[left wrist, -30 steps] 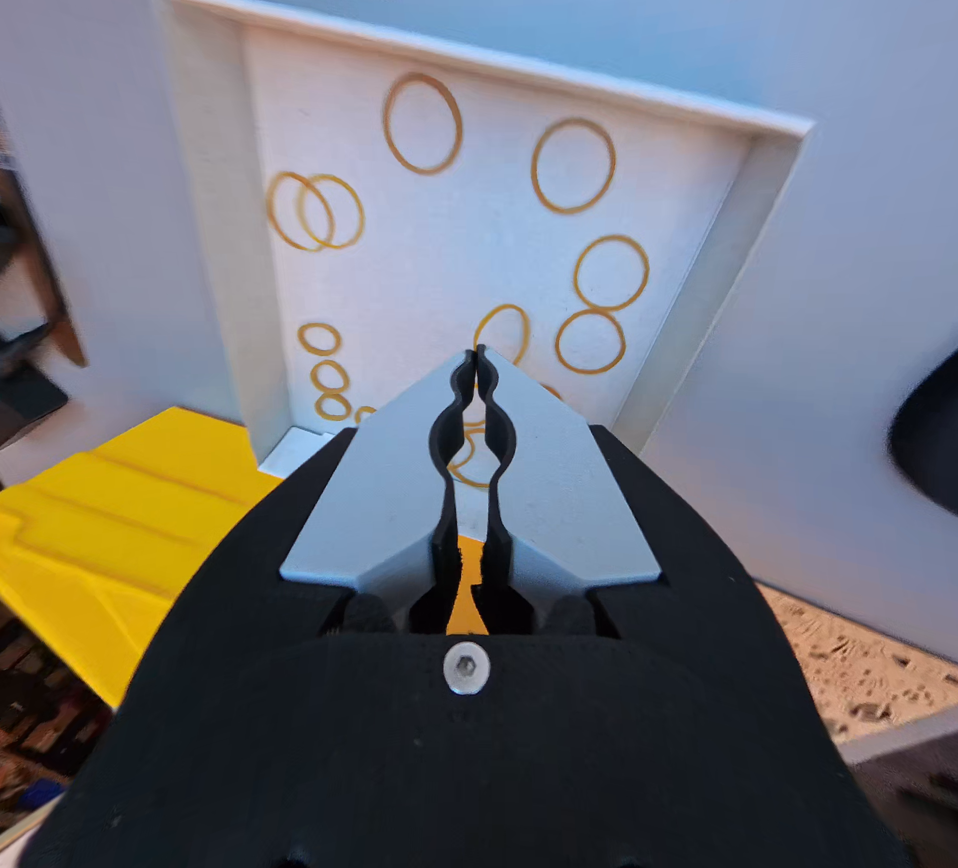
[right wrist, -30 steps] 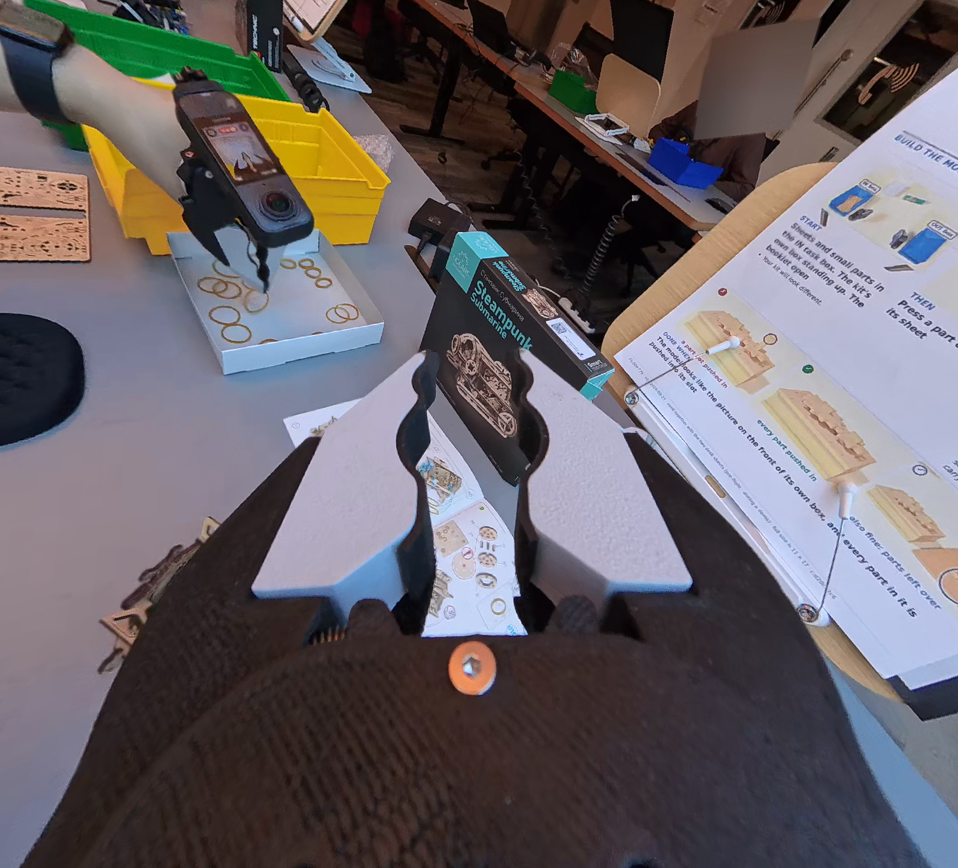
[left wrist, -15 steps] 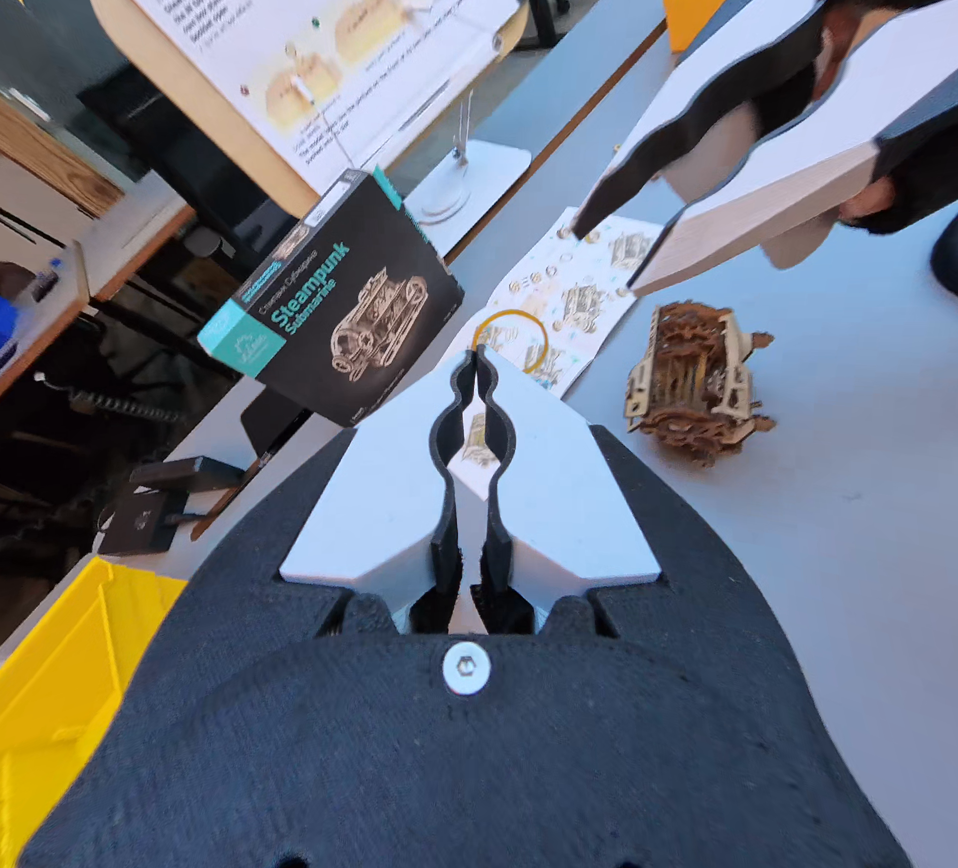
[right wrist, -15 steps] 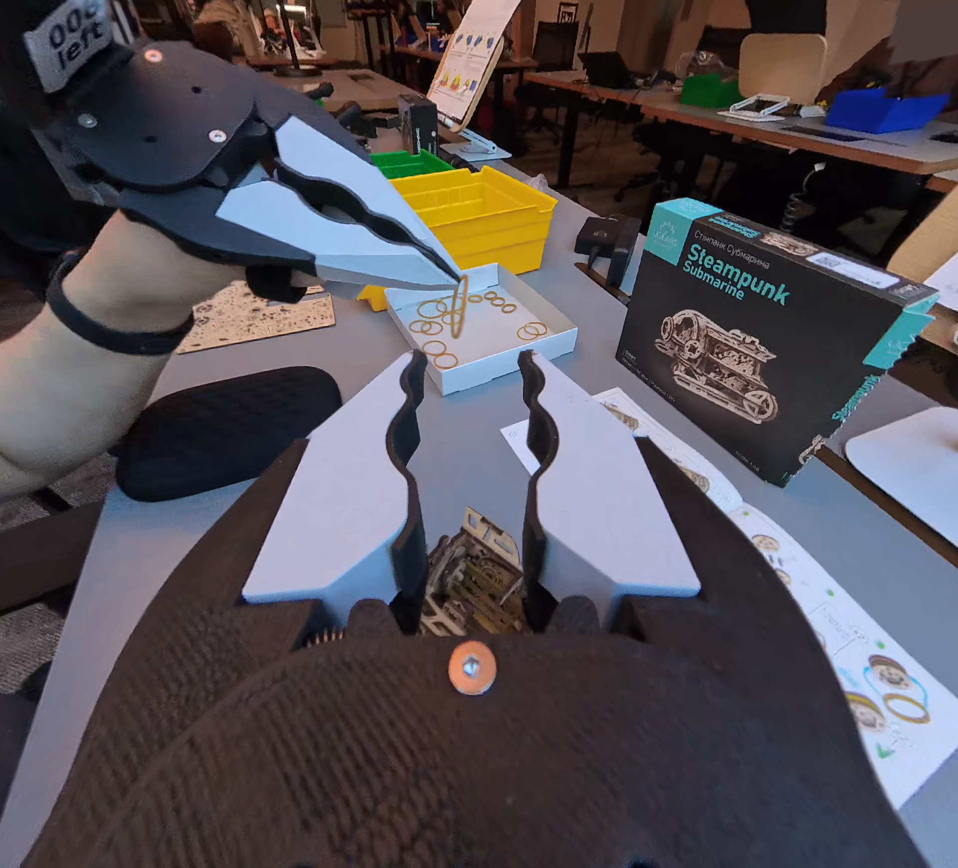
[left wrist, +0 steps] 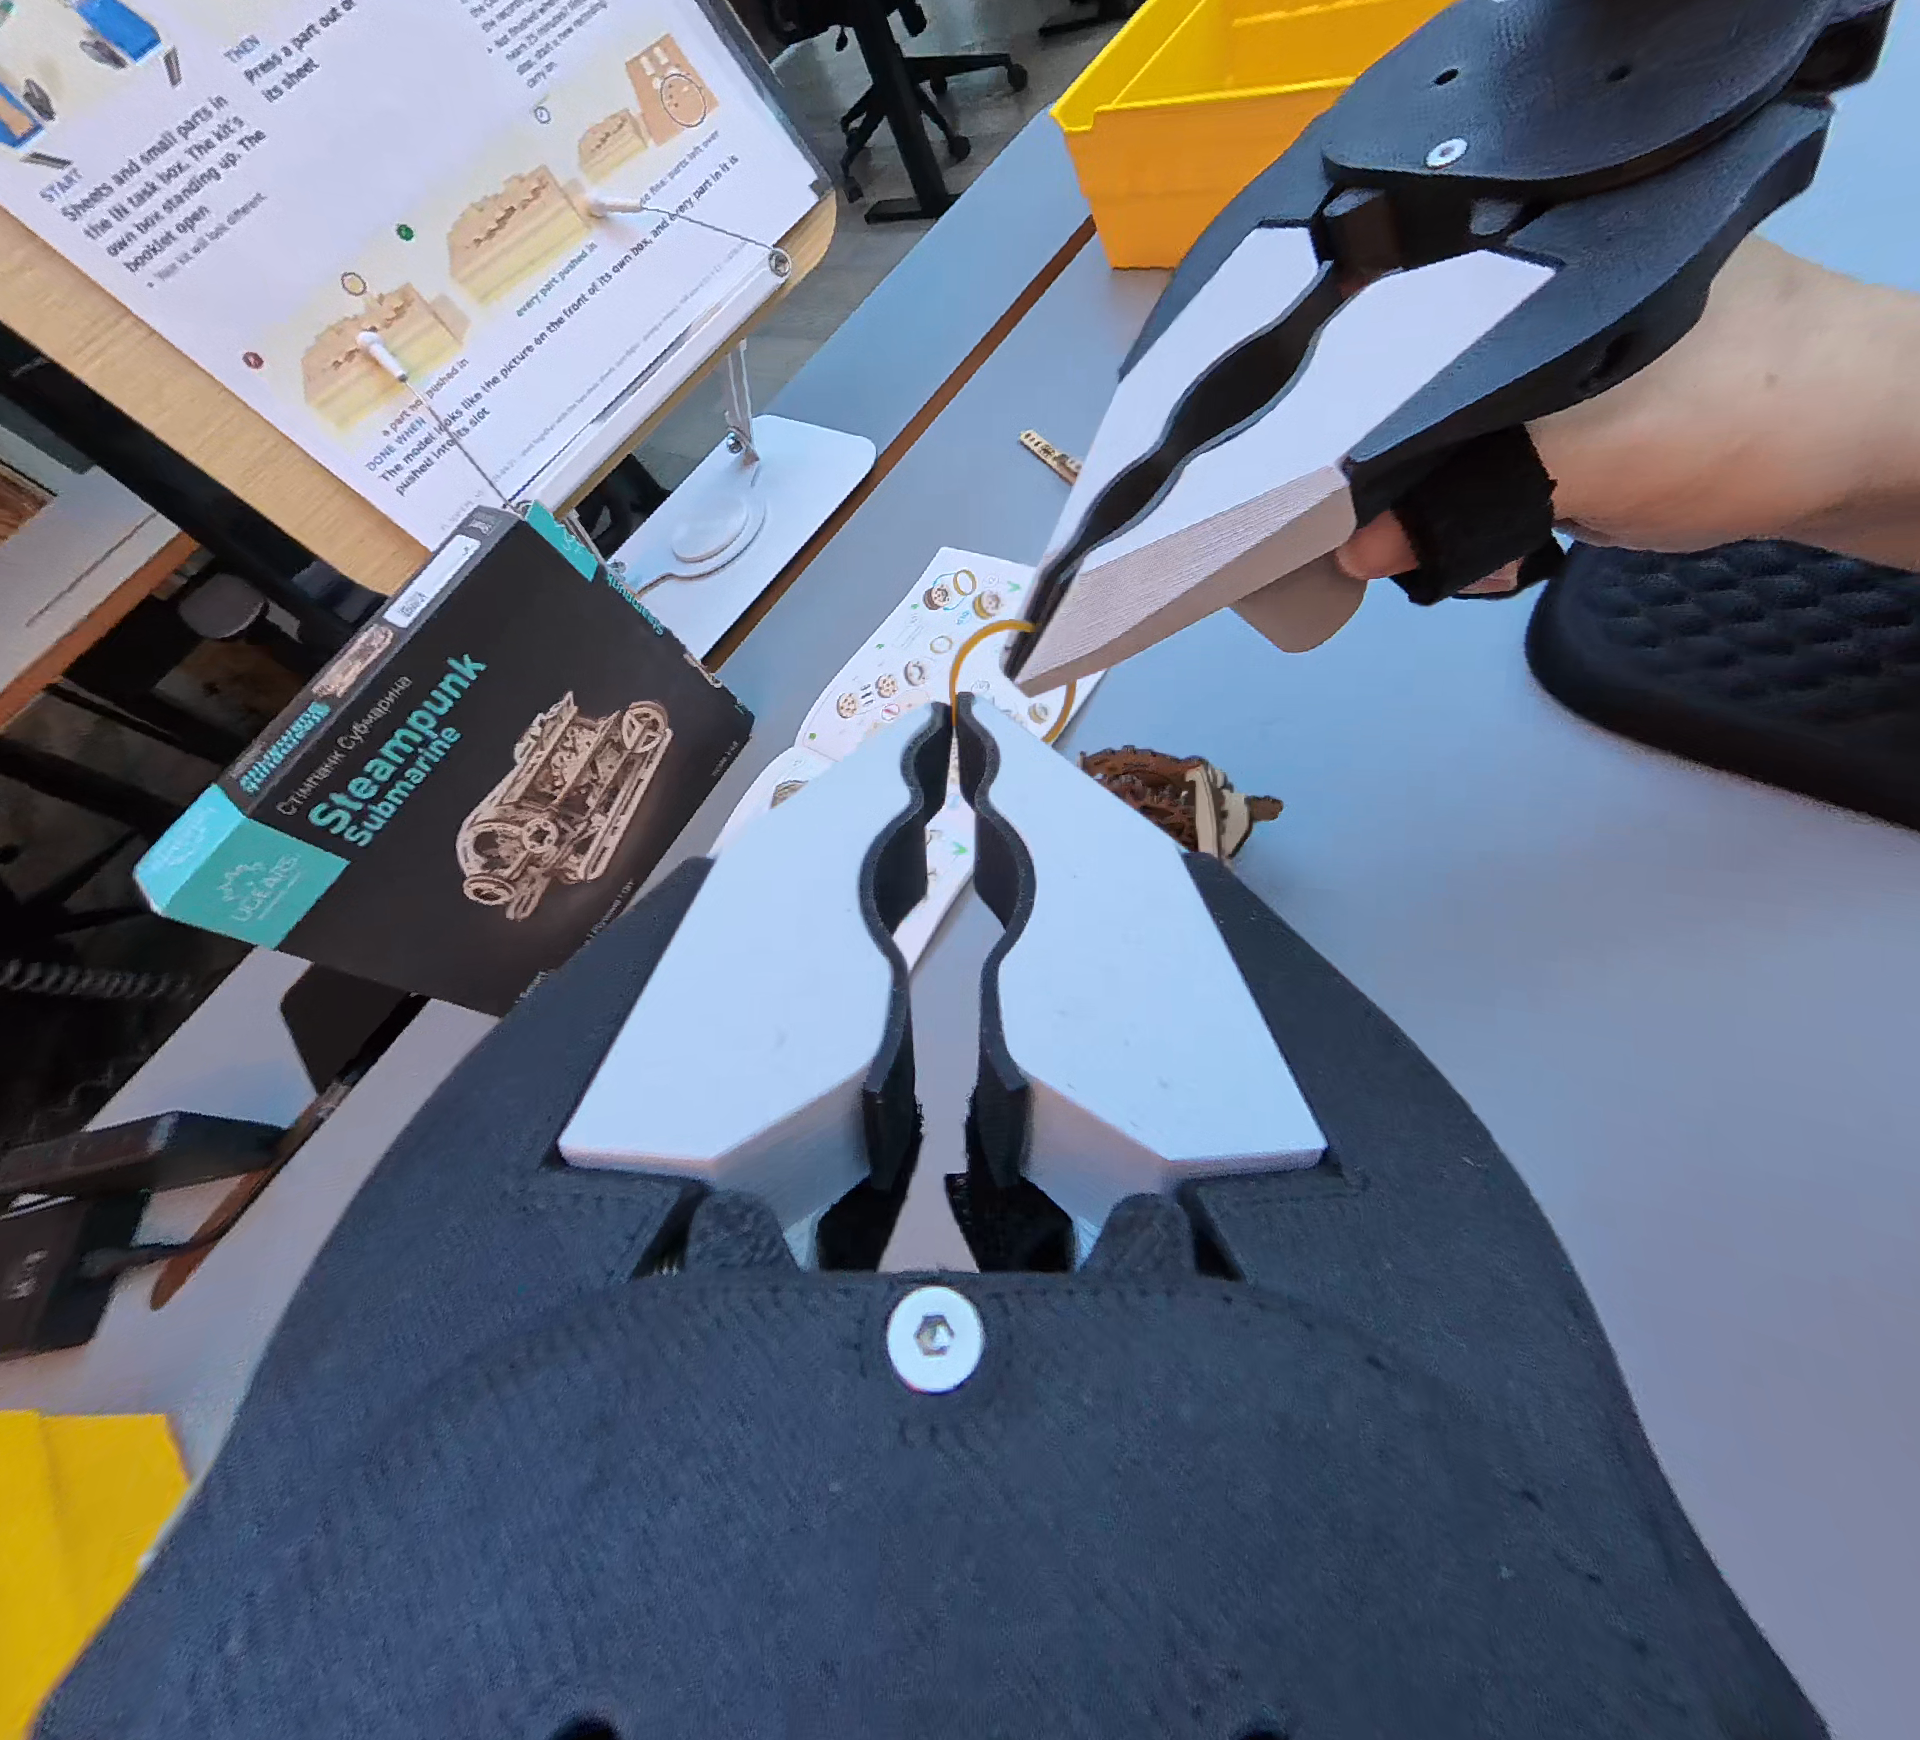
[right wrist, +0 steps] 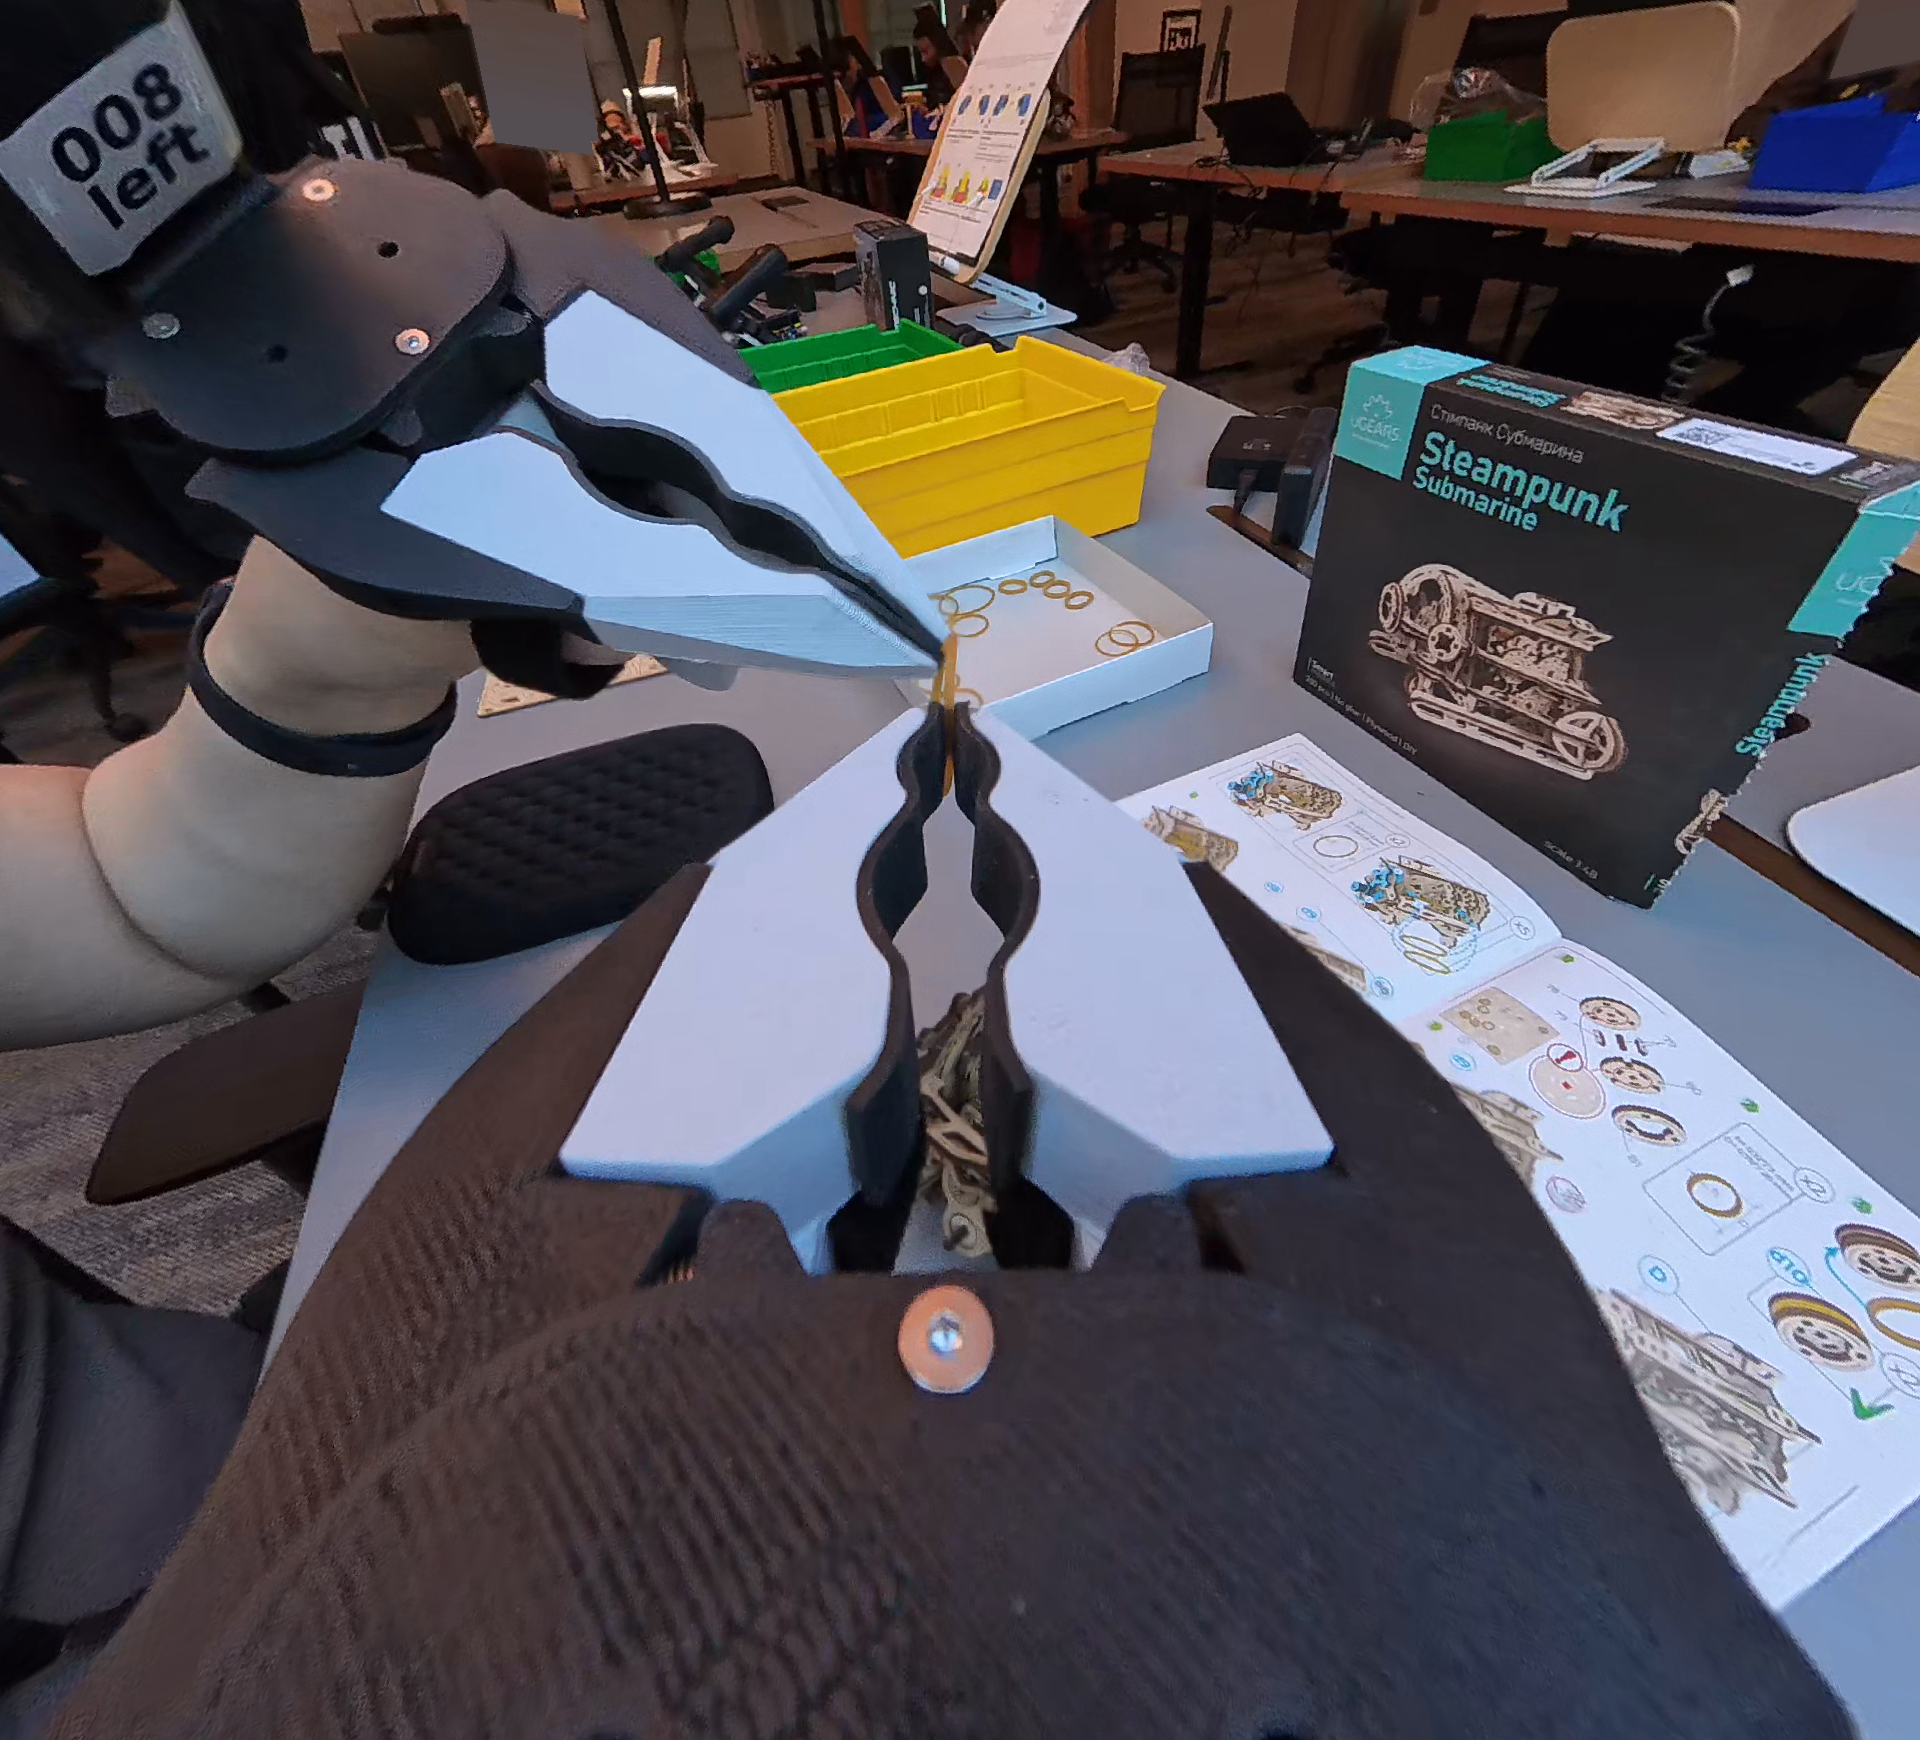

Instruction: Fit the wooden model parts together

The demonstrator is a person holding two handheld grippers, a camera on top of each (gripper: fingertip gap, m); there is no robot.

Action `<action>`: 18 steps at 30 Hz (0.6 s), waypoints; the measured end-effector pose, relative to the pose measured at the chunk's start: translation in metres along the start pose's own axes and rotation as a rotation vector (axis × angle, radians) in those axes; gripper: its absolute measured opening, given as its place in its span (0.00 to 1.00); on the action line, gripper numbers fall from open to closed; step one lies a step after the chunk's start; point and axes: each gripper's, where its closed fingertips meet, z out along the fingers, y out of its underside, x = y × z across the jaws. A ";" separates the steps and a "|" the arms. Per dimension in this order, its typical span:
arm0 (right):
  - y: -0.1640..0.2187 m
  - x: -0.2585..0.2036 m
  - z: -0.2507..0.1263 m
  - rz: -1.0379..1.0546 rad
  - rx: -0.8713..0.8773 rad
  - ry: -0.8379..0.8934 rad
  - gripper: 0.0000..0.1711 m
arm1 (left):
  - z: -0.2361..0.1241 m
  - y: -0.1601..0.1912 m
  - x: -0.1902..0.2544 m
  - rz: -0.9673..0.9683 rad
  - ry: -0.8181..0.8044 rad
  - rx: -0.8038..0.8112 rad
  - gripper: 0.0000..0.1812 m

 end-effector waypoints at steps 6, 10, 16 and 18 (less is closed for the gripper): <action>0.021 0.018 -0.024 -0.067 -0.079 0.042 0.00 | 0.001 0.047 0.005 -0.286 0.076 0.043 0.42; 0.047 0.034 -0.036 -0.005 -0.088 0.043 0.00 | 0.024 0.081 0.044 -0.460 0.273 0.053 0.58; 0.058 0.043 -0.042 0.089 -0.069 0.025 0.00 | 0.054 0.096 0.053 -0.388 0.312 0.008 0.59; 0.058 0.047 -0.045 0.106 -0.062 0.031 0.00 | 0.058 0.102 0.055 -0.368 0.340 -0.049 0.59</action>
